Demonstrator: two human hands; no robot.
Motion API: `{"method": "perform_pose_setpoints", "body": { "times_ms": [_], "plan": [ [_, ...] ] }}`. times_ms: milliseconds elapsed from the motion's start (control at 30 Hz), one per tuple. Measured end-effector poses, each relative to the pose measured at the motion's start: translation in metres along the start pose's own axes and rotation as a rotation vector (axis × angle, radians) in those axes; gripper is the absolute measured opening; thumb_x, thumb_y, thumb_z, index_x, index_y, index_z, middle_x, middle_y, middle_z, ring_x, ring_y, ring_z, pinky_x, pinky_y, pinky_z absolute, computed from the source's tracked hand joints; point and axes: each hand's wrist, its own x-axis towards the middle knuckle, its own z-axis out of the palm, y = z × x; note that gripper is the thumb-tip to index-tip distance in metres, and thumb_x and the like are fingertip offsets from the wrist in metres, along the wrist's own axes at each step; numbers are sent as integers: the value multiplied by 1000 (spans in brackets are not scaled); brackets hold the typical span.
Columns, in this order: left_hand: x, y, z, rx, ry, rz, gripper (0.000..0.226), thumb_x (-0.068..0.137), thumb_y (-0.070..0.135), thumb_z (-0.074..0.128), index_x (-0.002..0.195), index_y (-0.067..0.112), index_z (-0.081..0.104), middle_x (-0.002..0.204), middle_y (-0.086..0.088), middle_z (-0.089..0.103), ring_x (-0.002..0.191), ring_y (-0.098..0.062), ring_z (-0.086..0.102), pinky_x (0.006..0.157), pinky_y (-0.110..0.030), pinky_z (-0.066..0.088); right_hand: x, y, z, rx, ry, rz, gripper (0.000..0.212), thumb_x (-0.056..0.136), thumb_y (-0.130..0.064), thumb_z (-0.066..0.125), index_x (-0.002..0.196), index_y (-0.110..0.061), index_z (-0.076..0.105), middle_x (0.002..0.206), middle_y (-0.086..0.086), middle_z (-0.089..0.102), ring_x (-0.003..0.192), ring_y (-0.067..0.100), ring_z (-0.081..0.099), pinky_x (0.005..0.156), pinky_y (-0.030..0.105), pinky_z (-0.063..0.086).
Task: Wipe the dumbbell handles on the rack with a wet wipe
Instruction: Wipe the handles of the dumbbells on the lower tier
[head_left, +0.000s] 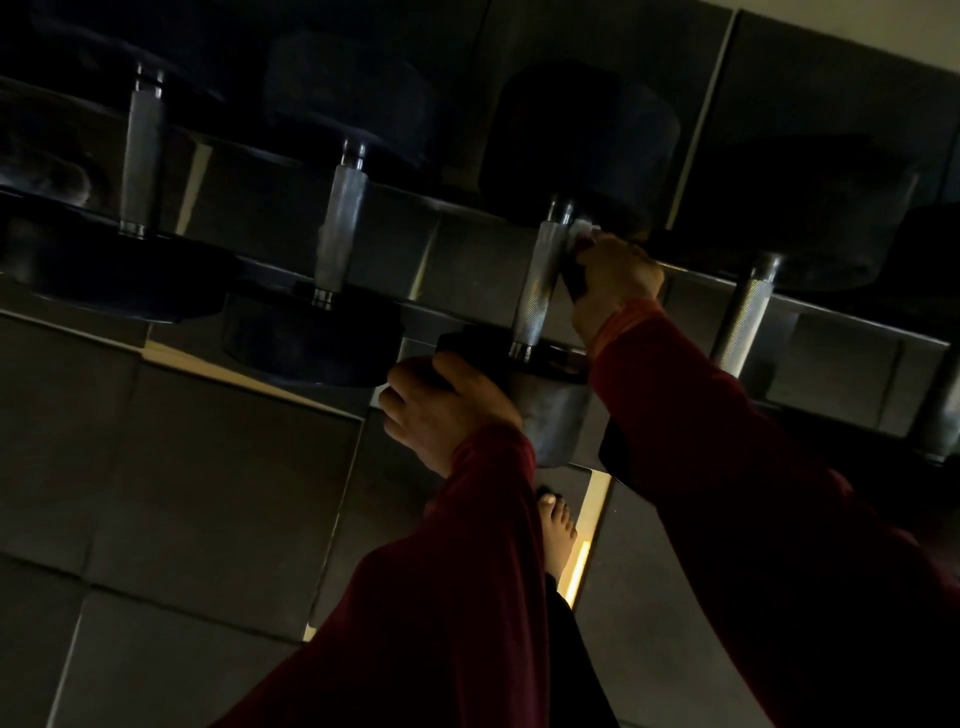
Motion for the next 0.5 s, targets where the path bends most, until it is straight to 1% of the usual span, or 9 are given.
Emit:
{"method": "perform_pose_setpoints", "body": {
  "times_ms": [33,100,200,233,300,367,400,467,500],
  "plan": [
    [0,0,0,2,-2,-8,32,93,29,49,115,8,59,120,-14,55,111,-31,45,83,-25,21,0,3,0,6,13,-57,9,80,-6,77,83,-13,71,84,1,73,81,13,72,73,27,60],
    [0,0,-1,-3,-4,-20,32,93,30,49,115,9,58,121,-13,54,112,-31,45,81,-23,19,0,10,1,-2,58,-195,15,73,-8,82,76,-18,72,83,-1,75,83,12,73,79,34,61],
    [-1,-1,-1,6,0,-2,30,93,28,50,113,8,59,118,-14,55,112,-32,46,79,-20,17,1,17,4,-11,81,-308,20,67,-9,85,64,-22,70,77,-2,75,79,11,74,79,37,61],
    [-1,-1,0,4,3,7,29,93,28,50,112,8,59,117,-14,56,111,-32,46,80,-21,19,2,17,5,-10,96,-288,19,69,-8,83,66,-22,70,76,-2,76,78,10,74,78,36,62],
    [-1,-1,0,-4,11,4,28,92,28,50,111,9,59,117,-14,56,110,-33,47,83,-26,23,3,12,6,52,84,-166,13,77,-4,78,76,-16,73,77,0,75,75,12,74,75,35,62],
    [-1,0,0,0,11,-13,30,92,28,50,113,9,59,120,-13,55,111,-31,46,78,-23,18,1,5,3,134,31,-34,13,83,2,73,83,-11,71,75,1,72,72,12,72,73,30,62],
    [-1,0,0,2,9,-16,30,93,28,49,114,9,59,120,-13,55,111,-30,46,76,-21,16,1,3,2,162,16,-9,14,83,4,72,82,-10,69,74,1,71,71,12,71,74,29,62],
    [-1,-1,0,1,8,-5,30,93,28,49,114,9,59,120,-13,56,111,-30,46,77,-19,15,-3,5,2,169,28,-75,17,79,4,75,77,-12,69,73,-1,72,69,9,71,73,30,62],
    [-1,-1,0,3,7,0,30,93,28,49,114,8,59,120,-13,56,111,-30,46,78,-20,16,-3,9,2,112,63,-182,18,76,0,79,73,-16,70,73,-3,73,70,8,72,73,31,62]
  ]
}}
